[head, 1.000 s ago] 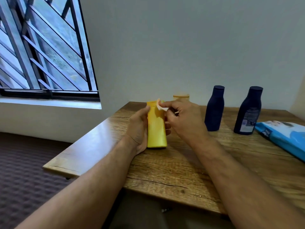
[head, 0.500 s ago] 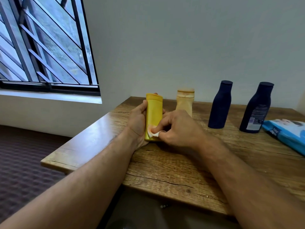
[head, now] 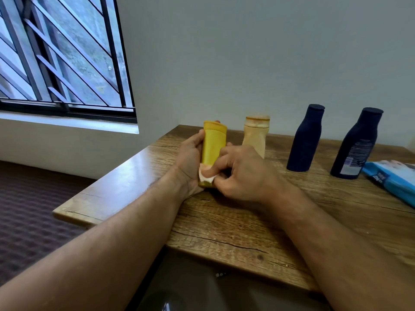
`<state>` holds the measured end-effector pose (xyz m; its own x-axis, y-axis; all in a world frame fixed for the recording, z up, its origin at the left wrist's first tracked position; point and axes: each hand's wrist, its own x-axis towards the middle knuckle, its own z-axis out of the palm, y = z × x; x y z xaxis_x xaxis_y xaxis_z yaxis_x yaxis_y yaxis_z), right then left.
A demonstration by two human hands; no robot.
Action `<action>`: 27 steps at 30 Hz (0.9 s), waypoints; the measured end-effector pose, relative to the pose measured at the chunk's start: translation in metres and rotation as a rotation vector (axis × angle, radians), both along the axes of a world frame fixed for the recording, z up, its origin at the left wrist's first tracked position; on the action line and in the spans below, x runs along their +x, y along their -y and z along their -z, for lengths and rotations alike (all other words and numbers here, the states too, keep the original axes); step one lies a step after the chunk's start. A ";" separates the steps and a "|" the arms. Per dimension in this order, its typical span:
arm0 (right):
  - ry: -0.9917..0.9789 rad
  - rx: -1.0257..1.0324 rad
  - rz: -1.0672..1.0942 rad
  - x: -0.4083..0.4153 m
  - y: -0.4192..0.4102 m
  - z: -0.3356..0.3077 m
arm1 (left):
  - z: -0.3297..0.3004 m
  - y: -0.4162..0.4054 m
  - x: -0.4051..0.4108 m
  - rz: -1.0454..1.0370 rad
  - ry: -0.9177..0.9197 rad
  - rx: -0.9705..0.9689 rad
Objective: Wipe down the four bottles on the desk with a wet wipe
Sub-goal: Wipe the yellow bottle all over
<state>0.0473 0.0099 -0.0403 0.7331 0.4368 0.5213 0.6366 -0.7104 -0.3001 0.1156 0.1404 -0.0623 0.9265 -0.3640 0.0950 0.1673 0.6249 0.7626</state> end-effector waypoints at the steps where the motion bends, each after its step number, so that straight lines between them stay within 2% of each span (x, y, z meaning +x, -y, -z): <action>1: -0.009 -0.020 -0.019 -0.001 0.001 0.000 | 0.000 0.000 0.000 0.004 -0.005 -0.009; 4: 0.052 0.029 0.041 0.002 0.000 -0.001 | 0.000 0.002 -0.001 0.007 0.007 -0.017; 7: 0.196 0.190 0.211 0.015 -0.006 -0.001 | 0.000 0.004 -0.005 0.025 0.039 0.035; 10: 0.201 0.276 0.236 0.024 -0.012 -0.003 | -0.001 0.002 -0.008 0.014 0.026 0.075; 15: 0.014 0.041 0.001 0.009 -0.005 -0.001 | -0.003 -0.001 -0.004 -0.137 -0.064 0.091; 18: -0.052 0.038 -0.015 0.003 0.001 0.001 | -0.002 -0.001 -0.003 -0.154 -0.052 0.144; 20: -0.009 0.157 0.060 0.008 0.004 0.000 | -0.002 0.002 -0.009 -0.113 -0.017 0.196; 24: 0.219 0.343 0.325 0.023 0.007 -0.007 | -0.003 0.005 -0.014 -0.057 0.039 0.258; 27: 0.160 0.336 0.315 0.025 0.006 -0.008 | -0.005 0.005 -0.014 -0.132 0.040 0.249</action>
